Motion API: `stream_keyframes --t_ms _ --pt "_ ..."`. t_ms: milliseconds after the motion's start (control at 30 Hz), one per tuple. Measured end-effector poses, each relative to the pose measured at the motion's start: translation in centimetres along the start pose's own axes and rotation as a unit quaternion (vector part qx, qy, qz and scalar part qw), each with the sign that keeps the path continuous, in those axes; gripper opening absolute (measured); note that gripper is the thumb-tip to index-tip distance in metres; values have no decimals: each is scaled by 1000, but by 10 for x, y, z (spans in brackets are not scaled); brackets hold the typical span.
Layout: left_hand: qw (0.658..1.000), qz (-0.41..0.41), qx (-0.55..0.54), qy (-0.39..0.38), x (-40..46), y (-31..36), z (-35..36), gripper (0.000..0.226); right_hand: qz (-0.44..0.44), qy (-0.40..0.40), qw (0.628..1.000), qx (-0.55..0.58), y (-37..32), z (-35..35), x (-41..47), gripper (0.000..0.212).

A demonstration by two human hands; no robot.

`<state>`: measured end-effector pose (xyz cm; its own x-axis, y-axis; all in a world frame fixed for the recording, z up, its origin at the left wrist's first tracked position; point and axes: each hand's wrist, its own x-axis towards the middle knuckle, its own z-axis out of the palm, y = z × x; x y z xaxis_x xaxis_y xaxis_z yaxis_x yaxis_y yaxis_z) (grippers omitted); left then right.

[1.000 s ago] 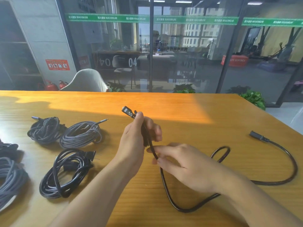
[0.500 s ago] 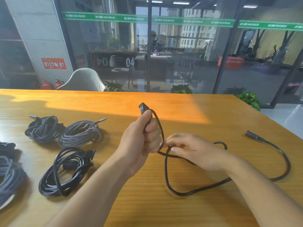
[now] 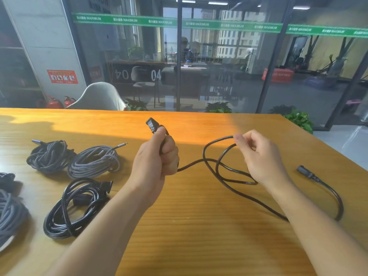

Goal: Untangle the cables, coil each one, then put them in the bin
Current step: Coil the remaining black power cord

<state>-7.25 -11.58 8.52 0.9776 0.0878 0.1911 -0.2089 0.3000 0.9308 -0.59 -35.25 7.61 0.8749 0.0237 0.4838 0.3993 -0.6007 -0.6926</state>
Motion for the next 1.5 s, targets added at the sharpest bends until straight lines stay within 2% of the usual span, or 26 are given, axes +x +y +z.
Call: stream_keyframes --t_ms 33,100,167,233,333,433,500,567,633,700,800,900,933,1000,1133,1200,1300,1433,1500 --pt "1000 -2 0 5 0 0 -2 53 74 -38 992 94 1 2 -1 48" --pt "1000 -7 3 10 1 0 -4 54 194 -97 943 253 3 4 -1 38" --pt "1000 -11 0 16 1 -1 -4 54 228 -148 922 275 6 2 -1 30" --pt "1000 -13 -14 21 2 -2 -5 53 212 -195 927 240 6 1 0 29" --pt "999 -10 -30 23 2 -2 -7 56 152 -219 947 182 7 -7 3 31" --pt "999 -2 -29 26 3 -1 -10 56 27 -240 970 42 5 -22 5 44" --pt "999 1 -28 32 4 -1 -12 55 -29 -243 970 0 6 -33 5 42" --pt "999 5 -31 37 4 0 -13 55 -25 -317 948 26 3 -40 3 35" --pt "999 5 -33 41 4 -1 -14 54 -3 -439 897 55 -4 -39 -2 38" --pt "998 5 -33 43 4 -1 -14 55 -10 -527 850 14 -10 -30 -8 48" --pt "998 3 -33 47 6 -2 -14 54 -36 -582 809 -76 -14 -16 -16 70" --pt "998 5 -25 51 7 -2 -15 53 -56 -608 787 -91 -14 -20 -18 89" --pt "998 6 -20 54 7 -2 -16 52 -61 -612 783 -87 -13 -22 -18 91" --pt "998 8 -12 61 9 -3 -18 51 -79 -599 792 -91 -15 -26 -19 80" --pt "996 13 -11 86 12 0 -25 52 -80 -500 859 -82 -16 -26 -17 34" --pt "994 12 -21 102 14 1 -29 51 -51 -435 898 -44 -18 -24 -16 31" --pt "993 9 -30 111 15 1 -30 51 -11 -310 951 3 -14 -16 -12 40" --pt "994 10 -24 105 15 0 -28 50 43 -222 974 -6 11 -2 -5 12" --pt "994 12 -19 103 15 -1 -29 48 57 -206 977 0 21 3 -5 8"
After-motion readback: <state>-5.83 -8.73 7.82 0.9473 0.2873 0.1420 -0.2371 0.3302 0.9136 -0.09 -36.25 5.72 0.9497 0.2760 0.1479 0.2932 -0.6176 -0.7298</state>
